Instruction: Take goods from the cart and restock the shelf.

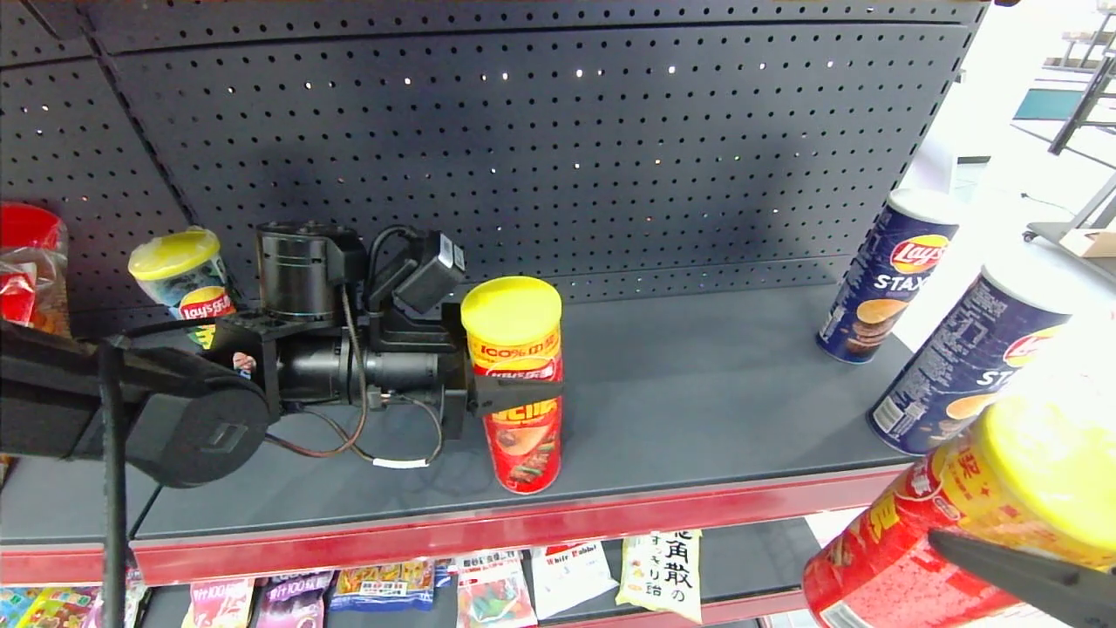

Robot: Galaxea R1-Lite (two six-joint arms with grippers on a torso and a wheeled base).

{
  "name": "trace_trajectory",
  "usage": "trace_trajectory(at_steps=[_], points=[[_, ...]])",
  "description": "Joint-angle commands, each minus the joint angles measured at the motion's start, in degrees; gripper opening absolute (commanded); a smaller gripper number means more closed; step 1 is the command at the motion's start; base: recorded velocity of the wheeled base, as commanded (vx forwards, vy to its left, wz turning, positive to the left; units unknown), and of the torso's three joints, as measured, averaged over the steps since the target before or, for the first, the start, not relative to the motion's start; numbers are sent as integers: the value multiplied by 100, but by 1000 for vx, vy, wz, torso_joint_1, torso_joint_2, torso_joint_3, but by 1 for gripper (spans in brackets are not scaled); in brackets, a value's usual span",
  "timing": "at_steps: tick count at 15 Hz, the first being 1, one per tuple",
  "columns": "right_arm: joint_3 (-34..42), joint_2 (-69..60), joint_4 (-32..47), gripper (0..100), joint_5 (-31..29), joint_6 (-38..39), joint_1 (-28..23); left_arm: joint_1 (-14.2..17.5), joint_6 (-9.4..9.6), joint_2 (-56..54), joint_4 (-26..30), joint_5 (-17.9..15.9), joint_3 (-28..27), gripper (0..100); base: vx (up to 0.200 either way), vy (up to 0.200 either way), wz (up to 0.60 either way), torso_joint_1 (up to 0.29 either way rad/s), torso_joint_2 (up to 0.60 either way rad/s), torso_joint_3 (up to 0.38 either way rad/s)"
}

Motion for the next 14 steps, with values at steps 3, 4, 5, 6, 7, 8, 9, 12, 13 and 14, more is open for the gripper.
trace_trajectory(at_steps=[3, 4, 5, 6, 7, 8, 9, 12, 13, 14], points=[[-11, 18, 0, 0, 1, -3, 5, 1, 34, 104, -13, -73, -21, 0, 0, 0, 0, 0, 0, 0], [-2, 18, 0, 0, 1, -3, 5, 1, 34, 95, -13, -117, 6, 0, 0, 0, 0, 0, 0, 0], [-2, 35, 0, 0, 1, -3, 5, 1, 25, 77, -13, -152, 32, 0, 0, 0, 0, 0, 0, 0], [-2, 35, 0, 0, 1, -3, 5, 1, 25, 77, -5, -161, 32, 0, 0, 0, 0, 0, 0, 0], [-2, 44, 0, 0, 1, -3, 5, 1, 17, 86, 4, -196, 32, 0, 0, 0, 0, 0, 0, 0], [-11, 53, 0, 0, 1, -3, 5, 1, 17, 95, 4, -249, 50, 0, 0, 0, 0, 0, 0, 0], [-2, 53, 0, 0, 1, -3, 5, 1, 8, 86, 4, -302, 102, 0, 0, 0, 0, 0, 0, 0], [-11, 53, 0, 0, 1, -3, 5, -8, -27, 69, 13, -337, 146, 0, 0, 0, 0, 0, 0, 0], [-11, 53, -9, 0, 1, -3, 5, -8, -45, 60, 13, -337, 146, 0, 0, 0, 0, 0, 0, 0], [-11, 53, -9, 0, 1, -3, 5, -8, -71, 60, 13, -337, 155, 0, 0, 0, 0, 0, 0, 0]])
